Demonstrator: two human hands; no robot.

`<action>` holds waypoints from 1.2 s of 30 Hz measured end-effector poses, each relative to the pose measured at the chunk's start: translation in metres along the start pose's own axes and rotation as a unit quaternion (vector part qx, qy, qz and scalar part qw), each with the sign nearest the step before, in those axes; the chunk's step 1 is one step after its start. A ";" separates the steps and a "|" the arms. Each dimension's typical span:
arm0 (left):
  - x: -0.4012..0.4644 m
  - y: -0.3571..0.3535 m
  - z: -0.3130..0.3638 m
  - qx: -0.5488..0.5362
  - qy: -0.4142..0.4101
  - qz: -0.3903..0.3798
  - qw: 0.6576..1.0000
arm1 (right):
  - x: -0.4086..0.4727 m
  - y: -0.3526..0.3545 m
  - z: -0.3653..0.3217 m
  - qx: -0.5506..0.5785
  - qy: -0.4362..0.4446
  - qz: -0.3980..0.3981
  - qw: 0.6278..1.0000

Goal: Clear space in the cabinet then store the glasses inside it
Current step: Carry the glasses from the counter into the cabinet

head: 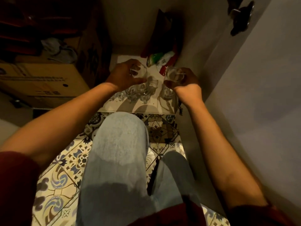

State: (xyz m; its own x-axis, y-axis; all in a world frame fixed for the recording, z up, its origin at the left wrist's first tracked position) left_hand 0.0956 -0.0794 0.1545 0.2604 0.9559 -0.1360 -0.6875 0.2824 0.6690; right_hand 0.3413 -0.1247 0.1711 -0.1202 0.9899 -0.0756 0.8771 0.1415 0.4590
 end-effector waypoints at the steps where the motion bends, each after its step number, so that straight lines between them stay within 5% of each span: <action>1: 0.006 -0.003 -0.005 0.000 -0.002 -0.002 1.000 | 0.007 -0.002 0.007 0.003 -0.003 0.005 1.000; 6: 0.031 -0.021 -0.026 -0.031 -0.015 -0.023 0.999 | 0.031 -0.014 0.035 -0.025 -0.047 0.001 0.999; 21: 0.079 -0.059 -0.027 -0.013 -0.022 -0.129 0.991 | 0.079 -0.032 0.088 0.124 -0.090 0.046 0.987; 36: 0.123 -0.095 -0.068 -0.012 0.005 -0.129 0.992 | 0.111 -0.063 0.147 0.122 -0.107 0.060 0.985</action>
State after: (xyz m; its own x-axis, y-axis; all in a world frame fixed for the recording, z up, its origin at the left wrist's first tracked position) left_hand 0.1467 0.0171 0.0250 0.4236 0.8523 -0.3069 -0.6152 0.5193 0.5932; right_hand 0.3412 -0.0251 0.0041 0.0692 0.9707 -0.2300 0.9677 -0.0093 0.2520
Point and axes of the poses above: each hand's wrist, its own x-axis towards the middle knuckle, its own y-axis out of the back of the hand, z = x × y, the point moved 8 cm from there along x, towards the middle knuckle, and after that the axes turned 11 degrees about -z, right-handed, at the moved point
